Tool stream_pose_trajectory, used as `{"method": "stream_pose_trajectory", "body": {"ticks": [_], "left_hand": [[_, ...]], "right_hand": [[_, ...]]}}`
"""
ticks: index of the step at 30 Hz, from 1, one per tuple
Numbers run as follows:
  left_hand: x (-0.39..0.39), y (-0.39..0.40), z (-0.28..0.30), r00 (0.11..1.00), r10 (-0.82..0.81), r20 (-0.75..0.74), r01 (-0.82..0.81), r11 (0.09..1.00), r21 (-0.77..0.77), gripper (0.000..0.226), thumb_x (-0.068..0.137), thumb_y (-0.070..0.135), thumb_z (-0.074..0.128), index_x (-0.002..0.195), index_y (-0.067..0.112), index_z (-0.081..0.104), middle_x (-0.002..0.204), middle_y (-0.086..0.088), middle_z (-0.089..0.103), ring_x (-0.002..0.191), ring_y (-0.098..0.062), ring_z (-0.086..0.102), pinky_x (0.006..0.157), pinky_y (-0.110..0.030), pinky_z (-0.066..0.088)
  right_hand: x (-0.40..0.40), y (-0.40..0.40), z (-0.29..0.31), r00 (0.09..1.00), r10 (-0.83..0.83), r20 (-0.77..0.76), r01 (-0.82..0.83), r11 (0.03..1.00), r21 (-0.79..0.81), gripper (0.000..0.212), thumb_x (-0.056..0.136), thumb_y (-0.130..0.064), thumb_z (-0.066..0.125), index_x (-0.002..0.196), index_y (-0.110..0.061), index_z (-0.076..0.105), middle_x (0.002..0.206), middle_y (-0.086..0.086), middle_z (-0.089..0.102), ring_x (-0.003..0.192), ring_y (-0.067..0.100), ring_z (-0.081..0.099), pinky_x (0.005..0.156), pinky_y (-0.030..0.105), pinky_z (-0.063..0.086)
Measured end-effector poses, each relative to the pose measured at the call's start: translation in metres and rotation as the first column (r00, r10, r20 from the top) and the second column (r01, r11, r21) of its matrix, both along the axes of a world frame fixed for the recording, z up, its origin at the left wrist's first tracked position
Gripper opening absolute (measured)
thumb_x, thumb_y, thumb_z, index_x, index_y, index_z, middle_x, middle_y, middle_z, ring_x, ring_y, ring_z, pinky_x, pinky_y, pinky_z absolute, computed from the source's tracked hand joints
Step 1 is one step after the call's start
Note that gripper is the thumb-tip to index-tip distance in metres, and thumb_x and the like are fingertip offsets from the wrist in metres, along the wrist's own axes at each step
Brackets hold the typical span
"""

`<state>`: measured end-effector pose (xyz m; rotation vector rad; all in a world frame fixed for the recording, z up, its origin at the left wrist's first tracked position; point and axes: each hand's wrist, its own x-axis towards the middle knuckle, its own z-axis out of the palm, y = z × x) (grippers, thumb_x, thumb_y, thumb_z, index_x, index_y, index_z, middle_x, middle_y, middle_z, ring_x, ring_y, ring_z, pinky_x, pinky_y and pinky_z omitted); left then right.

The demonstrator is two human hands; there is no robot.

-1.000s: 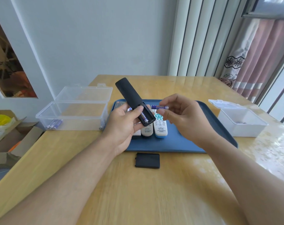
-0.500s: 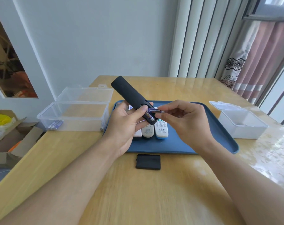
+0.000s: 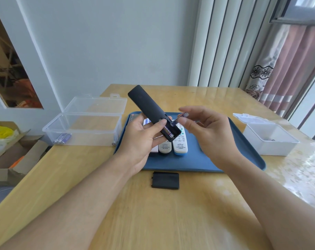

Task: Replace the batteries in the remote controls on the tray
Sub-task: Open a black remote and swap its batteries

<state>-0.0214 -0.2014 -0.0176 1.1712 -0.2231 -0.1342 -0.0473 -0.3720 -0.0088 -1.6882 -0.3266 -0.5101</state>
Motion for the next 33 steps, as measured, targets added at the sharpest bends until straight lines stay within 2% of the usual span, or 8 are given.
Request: {"method": "stream_pose_trajectory", "body": {"ticks": [3, 5, 9, 13, 16, 19, 26, 33], "left_hand": [[0.001, 0.001, 0.0, 1.0, 0.015, -0.026, -0.016, 1.0, -0.017, 0.019, 0.099, 0.001, 0.059, 0.116, 0.01, 0.062, 0.116, -0.017, 0.074, 0.105, -0.032, 0.073, 0.088, -0.038, 0.061], [0.001, 0.001, 0.0, 0.999, 0.011, -0.035, -0.012, 1.0, -0.027, 0.018, 0.1, 0.002, 0.058, 0.116, 0.009, 0.062, 0.118, -0.019, 0.073, 0.105, -0.032, 0.073, 0.088, -0.038, 0.061], [0.001, 0.001, -0.001, 0.999, 0.026, -0.038, -0.027, 1.0, -0.005, 0.016, 0.1, 0.003, 0.058, 0.114, 0.01, 0.062, 0.116, -0.017, 0.074, 0.103, -0.03, 0.074, 0.085, -0.036, 0.062], [0.001, 0.002, -0.001, 0.997, 0.068, -0.042, -0.066, 0.996, 0.068, 0.016, 0.1, 0.008, 0.06, 0.116, 0.009, 0.063, 0.112, -0.013, 0.076, 0.099, -0.027, 0.076, 0.084, -0.038, 0.062], [0.001, 0.002, -0.001, 0.996, 0.081, -0.046, -0.08, 0.996, 0.034, 0.021, 0.098, 0.003, 0.061, 0.119, 0.002, 0.061, 0.111, -0.017, 0.076, 0.096, -0.027, 0.076, 0.08, -0.035, 0.063], [0.0, 0.0, -0.002, 0.995, 0.083, -0.046, -0.083, 0.997, 0.008, 0.027, 0.096, -0.002, 0.062, 0.122, -0.008, 0.057, 0.107, -0.017, 0.075, 0.094, -0.026, 0.076, 0.08, -0.034, 0.063], [-0.001, -0.003, -0.006, 0.998, 0.035, -0.048, -0.035, 0.999, 0.013, 0.029, 0.096, -0.001, 0.063, 0.123, -0.012, 0.057, 0.111, -0.023, 0.074, 0.1, -0.032, 0.075, 0.086, -0.036, 0.061], [-0.001, -0.004, -0.006, 0.993, 0.102, -0.058, -0.103, 0.995, -0.015, 0.019, 0.095, -0.002, 0.063, 0.114, -0.005, 0.061, 0.109, -0.021, 0.074, 0.098, -0.03, 0.075, 0.09, -0.041, 0.061]], "right_hand": [[0.003, -0.006, 0.003, 0.997, 0.059, -0.059, -0.057, 0.998, 0.042, 0.03, 0.1, -0.007, 0.058, 0.126, -0.02, 0.066, 0.091, 0.004, 0.065, 0.09, 0.015, 0.068, 0.093, 0.027, 0.054], [0.004, -0.006, 0.003, 0.988, 0.11, -0.107, -0.101, 0.991, 0.085, 0.035, 0.103, -0.002, 0.051, 0.131, -0.02, 0.061, 0.094, 0.005, 0.06, 0.088, 0.016, 0.068, 0.09, 0.03, 0.056], [0.004, -0.005, 0.002, 0.977, 0.133, -0.166, -0.116, 0.987, 0.107, 0.028, 0.101, 0.001, 0.051, 0.124, -0.015, 0.054, 0.093, 0.002, 0.063, 0.078, 0.014, 0.062, 0.076, 0.03, 0.051], [0.001, -0.003, 0.003, 0.978, 0.095, -0.187, -0.099, 0.995, -0.009, 0.019, 0.096, 0.0, 0.062, 0.109, -0.013, 0.063, 0.094, -0.003, 0.076, 0.088, 0.009, 0.07, 0.08, 0.019, 0.052], [0.001, -0.002, -0.001, 0.991, -0.016, -0.133, -0.009, 0.982, -0.19, 0.018, 0.092, -0.005, 0.069, 0.097, -0.023, 0.072, 0.092, -0.004, 0.076, 0.089, 0.012, 0.071, 0.085, 0.029, 0.055], [0.002, -0.001, -0.004, 0.989, -0.148, -0.004, 0.137, 0.925, -0.354, 0.02, 0.089, -0.012, 0.075, 0.092, -0.032, 0.076, 0.084, -0.007, 0.067, 0.07, 0.006, 0.06, 0.067, 0.017, 0.046], [-0.003, 0.005, -0.008, 0.967, -0.23, 0.112, 0.253, 0.921, -0.296, 0.014, 0.075, -0.021, 0.088, 0.08, -0.018, 0.075, 0.063, -0.009, 0.065, 0.055, 0.005, 0.052, 0.055, 0.01, 0.037], [0.001, 0.005, -0.009, 0.96, -0.216, 0.176, 0.268, 0.888, -0.373, 0.018, 0.083, -0.018, 0.081, 0.098, -0.027, 0.08, 0.074, -0.006, 0.065, 0.065, 0.008, 0.057, 0.062, 0.009, 0.039]]}}
